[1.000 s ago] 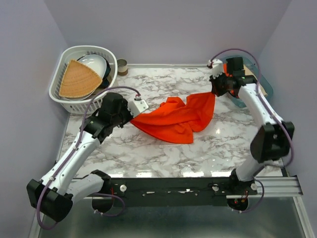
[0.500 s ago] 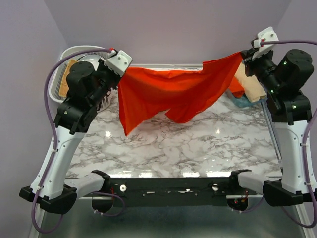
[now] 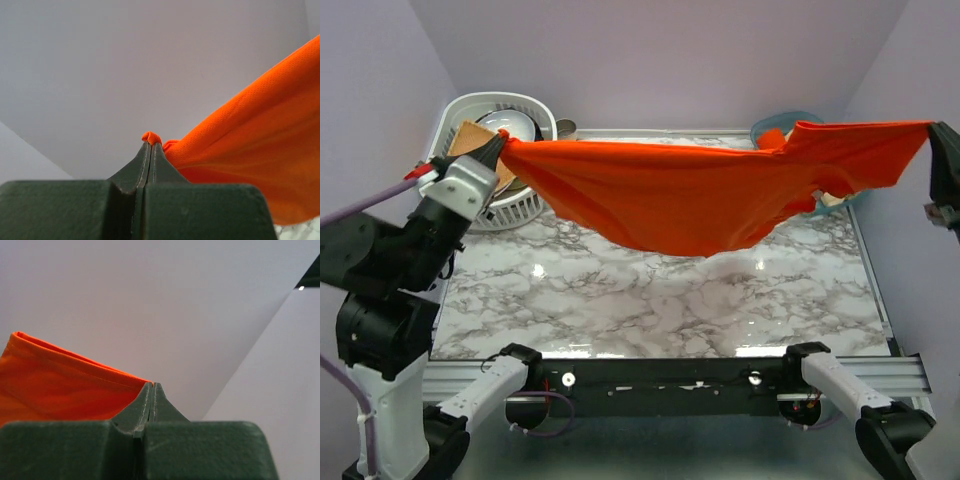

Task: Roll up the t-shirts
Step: Flatten out the T-shirt at the center of the board.

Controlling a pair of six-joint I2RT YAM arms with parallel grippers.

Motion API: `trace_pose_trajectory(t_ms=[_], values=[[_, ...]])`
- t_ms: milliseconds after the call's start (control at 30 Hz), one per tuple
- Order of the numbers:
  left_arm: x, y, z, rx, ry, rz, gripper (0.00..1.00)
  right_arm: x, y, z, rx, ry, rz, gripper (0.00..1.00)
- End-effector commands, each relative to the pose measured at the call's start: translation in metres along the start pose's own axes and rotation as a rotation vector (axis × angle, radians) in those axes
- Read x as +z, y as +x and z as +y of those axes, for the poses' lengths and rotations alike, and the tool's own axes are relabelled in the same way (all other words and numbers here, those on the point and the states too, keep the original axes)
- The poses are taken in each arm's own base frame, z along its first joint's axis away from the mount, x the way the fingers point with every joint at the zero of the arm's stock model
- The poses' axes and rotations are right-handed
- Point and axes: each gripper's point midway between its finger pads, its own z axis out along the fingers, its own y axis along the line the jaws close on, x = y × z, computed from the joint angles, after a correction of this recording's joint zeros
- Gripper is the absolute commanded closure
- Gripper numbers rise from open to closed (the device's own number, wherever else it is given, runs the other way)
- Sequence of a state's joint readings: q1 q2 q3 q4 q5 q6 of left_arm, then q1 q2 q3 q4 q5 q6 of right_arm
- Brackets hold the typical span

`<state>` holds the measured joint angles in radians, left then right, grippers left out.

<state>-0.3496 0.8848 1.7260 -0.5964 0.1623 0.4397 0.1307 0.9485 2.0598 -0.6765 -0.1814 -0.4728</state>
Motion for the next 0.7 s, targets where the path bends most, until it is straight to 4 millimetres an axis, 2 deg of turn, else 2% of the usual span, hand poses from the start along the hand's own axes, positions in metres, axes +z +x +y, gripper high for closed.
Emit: trace_pose_trajectory(t_ms=[0,67,133,233,367,467,533,567,667], values=[[-0.034,-0.046,-0.003,-0.019,0.049,-0.12,1.0,-0.054,-0.04,-0.006,-0.029,0.014,-0.059,0.99],[-0.047,-0.058,-0.005,-0.038,0.053,-0.144,1.0,-0.073,-0.052,-0.007,-0.03,0.021,-0.083,0.99],[-0.061,-0.076,-0.005,-0.044,0.051,-0.182,1.0,-0.1,-0.072,-0.01,-0.041,0.04,-0.14,0.99],[-0.081,-0.095,-0.009,-0.02,0.055,-0.217,1.0,-0.125,-0.084,-0.01,-0.043,0.056,-0.175,0.99],[-0.099,-0.105,-0.018,0.023,0.044,-0.246,1.0,-0.135,-0.089,-0.005,-0.034,0.051,-0.194,0.99],[-0.095,-0.093,-0.02,0.061,0.036,-0.214,1.0,-0.121,-0.083,-0.001,-0.024,0.032,-0.187,0.99],[-0.087,-0.077,-0.024,0.07,0.066,-0.175,1.0,-0.11,-0.075,-0.003,-0.018,0.042,-0.173,1.0],[-0.08,-0.067,-0.025,0.066,0.083,-0.148,1.0,-0.095,-0.062,0.0,-0.014,0.03,-0.149,0.99],[-0.058,-0.028,-0.029,0.047,0.127,-0.062,1.0,-0.067,-0.039,0.009,-0.016,-0.007,-0.125,0.99]])
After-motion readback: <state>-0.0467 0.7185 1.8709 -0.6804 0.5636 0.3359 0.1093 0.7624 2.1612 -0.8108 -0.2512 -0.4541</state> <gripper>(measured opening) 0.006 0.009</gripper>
